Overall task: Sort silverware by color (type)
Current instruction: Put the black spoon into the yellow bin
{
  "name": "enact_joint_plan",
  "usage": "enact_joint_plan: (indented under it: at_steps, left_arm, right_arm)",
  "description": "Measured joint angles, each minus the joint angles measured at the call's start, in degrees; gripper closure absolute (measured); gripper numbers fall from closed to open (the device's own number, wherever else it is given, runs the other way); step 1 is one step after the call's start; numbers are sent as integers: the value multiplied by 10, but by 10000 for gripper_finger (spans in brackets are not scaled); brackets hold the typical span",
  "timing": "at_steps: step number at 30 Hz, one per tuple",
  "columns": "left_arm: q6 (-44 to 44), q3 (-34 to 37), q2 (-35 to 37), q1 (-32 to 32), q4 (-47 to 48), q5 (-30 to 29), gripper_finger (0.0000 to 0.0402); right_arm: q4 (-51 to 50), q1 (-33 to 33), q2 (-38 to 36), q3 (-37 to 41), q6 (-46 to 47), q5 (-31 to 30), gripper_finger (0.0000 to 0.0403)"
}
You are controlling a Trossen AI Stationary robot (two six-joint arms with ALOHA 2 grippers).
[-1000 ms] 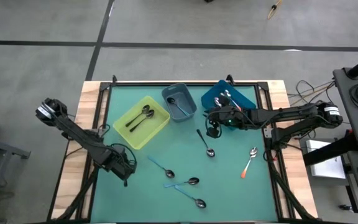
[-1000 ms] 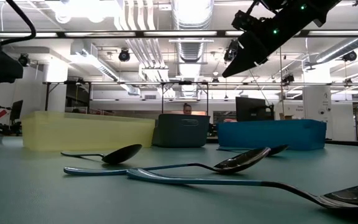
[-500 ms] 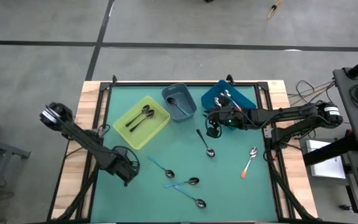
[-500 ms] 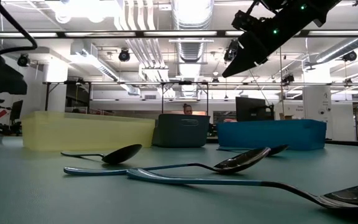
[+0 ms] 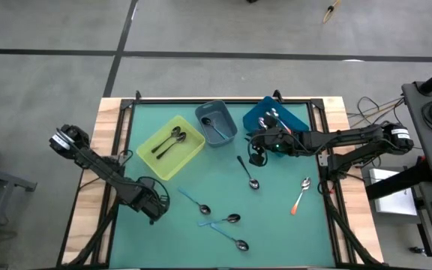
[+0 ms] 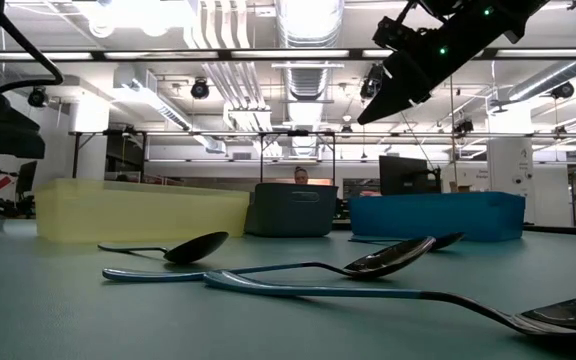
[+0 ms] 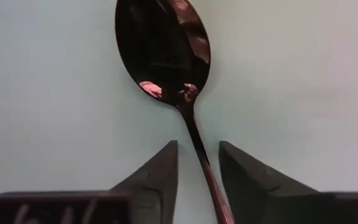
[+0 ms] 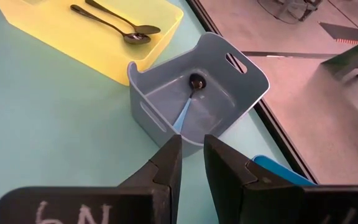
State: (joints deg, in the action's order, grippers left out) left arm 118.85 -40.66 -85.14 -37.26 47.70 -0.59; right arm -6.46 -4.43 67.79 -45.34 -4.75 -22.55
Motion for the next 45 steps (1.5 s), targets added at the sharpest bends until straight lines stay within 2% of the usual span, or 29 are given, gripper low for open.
enact_joint_plan:
  at_steps: [9, 13, 18, 21, 24, 27, 30, 34, 36, 40, 45]
  left_arm:
    - [-15, 0, 0, 0, -16, 36, 394]
    - [-35, -1, 10, -3, -33, 78, 397]
    - [-74, -17, 29, -2, -32, 85, 400]
    - [-108, -29, 45, -1, -33, 127, 400]
    - [-147, -47, 61, 5, -36, 199, 401]
    - [-197, -80, 65, 7, -37, 226, 401]
    - [-257, -119, 64, 19, -36, 210, 401]
    - [-350, -166, 59, 63, -33, 120, 401]
    - [-408, -185, 58, 93, -37, 95, 401]
    - [-516, -206, 59, 163, -14, 91, 401]
    - [-630, -219, 61, 266, 57, 90, 401]
  right_arm:
    - [0, 0, 0, 0, 0, 0, 344]
    - [0, 0, 0, 0, 0, 0, 344]
    - [0, 0, 0, 0, -3, 0, 344]
    - [0, 0, 0, 0, -3, 0, 344]
    - [0, 0, 0, 0, 0, 0, 344]
    - [0, 0, 0, 0, 1, 0, 344]
    - [0, 0, 0, 0, 2, 0, 344]
    - [0, 0, 0, 0, 2, 0, 344]
    - [1, 0, 0, 0, 2, 0, 344]
    - [7, 0, 0, 0, 1, 0, 344]
    - [10, 0, 0, 0, -3, 0, 344]
